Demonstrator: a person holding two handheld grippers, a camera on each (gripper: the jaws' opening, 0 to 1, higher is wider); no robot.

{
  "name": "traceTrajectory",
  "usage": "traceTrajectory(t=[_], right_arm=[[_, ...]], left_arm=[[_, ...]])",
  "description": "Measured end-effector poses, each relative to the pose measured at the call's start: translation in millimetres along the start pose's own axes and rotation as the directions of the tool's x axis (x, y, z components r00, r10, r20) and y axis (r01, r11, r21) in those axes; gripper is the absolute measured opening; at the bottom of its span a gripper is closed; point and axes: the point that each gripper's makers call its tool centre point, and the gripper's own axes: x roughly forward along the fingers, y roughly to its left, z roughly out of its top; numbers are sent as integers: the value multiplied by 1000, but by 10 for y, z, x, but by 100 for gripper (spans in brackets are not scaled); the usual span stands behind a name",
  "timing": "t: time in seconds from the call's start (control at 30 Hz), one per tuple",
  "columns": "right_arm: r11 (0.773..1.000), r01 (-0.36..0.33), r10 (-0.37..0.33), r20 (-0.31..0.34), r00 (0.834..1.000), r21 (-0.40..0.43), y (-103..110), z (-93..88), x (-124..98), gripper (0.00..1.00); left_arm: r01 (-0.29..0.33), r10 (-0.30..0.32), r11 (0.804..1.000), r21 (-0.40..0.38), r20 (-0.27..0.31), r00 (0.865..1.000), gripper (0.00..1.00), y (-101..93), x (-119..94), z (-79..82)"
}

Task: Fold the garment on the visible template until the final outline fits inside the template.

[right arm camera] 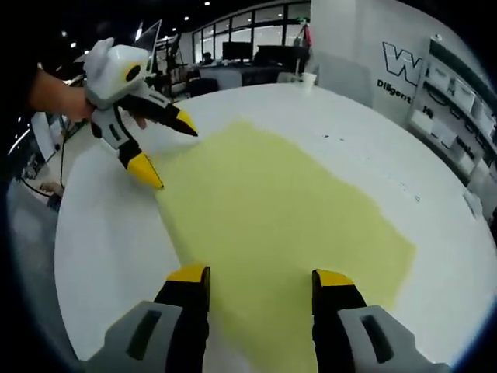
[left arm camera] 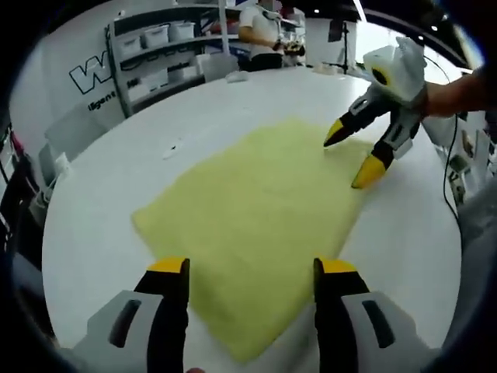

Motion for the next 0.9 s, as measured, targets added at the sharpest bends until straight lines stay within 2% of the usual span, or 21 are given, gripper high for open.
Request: traceTrajectory(t=[0.07, 0.17, 0.4, 0.6, 0.7, 0.77, 0.8, 0.9], right_arm=[[1000, -21, 21, -5, 1000, -5, 102, -30, 15, 48], [1000, -19, 19, 1, 1000, -20, 122, -10, 6, 45], [1000, -3, 2, 53, 999, 4, 86, 203, 41, 51], [1000, -26, 25, 55, 998, 16, 248, 302, 214, 53], [998, -58, 59, 42, 997, -22, 398, 279, 258, 50], [996, -72, 74, 40, 996, -48, 459, 256, 249, 48], [996, -73, 75, 39, 996, -50, 461, 237, 228, 50], [996, -66, 68, 27, 997, -67, 405, 157, 155, 55]], left_arm=[[0, 0, 1000, 2, -3, 1000, 67, -3, -2, -6], [4, -4, 1000, 3, -7, 1000, 67, -13, 6, -19], [4, -4, 1000, 3, 16, 1000, 68, -24, -16, 50], [0, 0, 1000, -7, 13, 1000, 68, -29, -31, 36], [-1, 1, 1000, -21, 12, 1000, 69, -57, -15, 35], [4, -4, 1000, 9, -3, 1000, 70, -94, 3, 1], [8, -8, 999, 32, -11, 1000, 70, -111, 5, -21], [8, -7, 999, 34, -17, 1000, 71, -101, 9, -64]])
